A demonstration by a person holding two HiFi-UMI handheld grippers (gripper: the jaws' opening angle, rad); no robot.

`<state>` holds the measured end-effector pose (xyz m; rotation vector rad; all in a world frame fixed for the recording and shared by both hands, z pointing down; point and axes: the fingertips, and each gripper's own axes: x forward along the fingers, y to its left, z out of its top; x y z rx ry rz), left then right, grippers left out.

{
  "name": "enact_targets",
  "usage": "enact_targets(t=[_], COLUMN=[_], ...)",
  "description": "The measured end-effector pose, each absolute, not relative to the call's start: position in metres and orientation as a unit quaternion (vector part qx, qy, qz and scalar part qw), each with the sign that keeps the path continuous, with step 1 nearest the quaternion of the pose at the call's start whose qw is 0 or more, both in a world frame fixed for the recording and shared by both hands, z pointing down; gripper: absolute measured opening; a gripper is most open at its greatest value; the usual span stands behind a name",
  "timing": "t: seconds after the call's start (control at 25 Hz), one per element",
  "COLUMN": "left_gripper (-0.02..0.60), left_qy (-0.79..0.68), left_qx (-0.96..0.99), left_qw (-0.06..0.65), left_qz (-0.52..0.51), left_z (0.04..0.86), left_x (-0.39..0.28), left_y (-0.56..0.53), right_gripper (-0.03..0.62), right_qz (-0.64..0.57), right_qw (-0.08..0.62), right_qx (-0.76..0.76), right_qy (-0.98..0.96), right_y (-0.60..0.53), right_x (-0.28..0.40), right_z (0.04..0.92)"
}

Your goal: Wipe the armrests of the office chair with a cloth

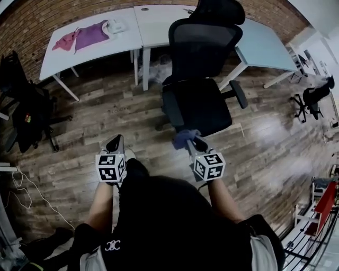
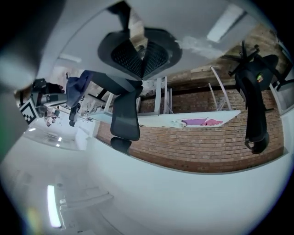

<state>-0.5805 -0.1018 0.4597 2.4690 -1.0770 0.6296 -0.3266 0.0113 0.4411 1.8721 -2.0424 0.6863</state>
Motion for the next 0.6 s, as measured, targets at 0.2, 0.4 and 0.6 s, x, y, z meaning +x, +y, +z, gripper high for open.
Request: enact_targets(t=[0.2,0.4,0.6], left_gripper=[0.006,0.006,0.006], left_qy=[-0.347,-0.312,-0.273], left_qx=[0.889,0.900,0.909], left_qw=[0.196,0.189,0.202], left_qz=[0.226,0.239,0.240], left_z=[0.459,0.464,0.476], left_x=[-0.583,-0.581,-0.576], left_y=[-0.178,-0.230,-0.256], right_gripper=[0.079,0.079,0.080], right_qz=[0.264,0.291,0.320], right_qw=[0.183,0.230,0.273], right_qx=[0.664,0.678,0.703], right_qy=[-0.675,-0.634,-0.573], right_y=[-0.055,-0.089,-0.097], right_x=[-0.338,-0.342,-0.329], right_z=[0.471,0.511,0.558])
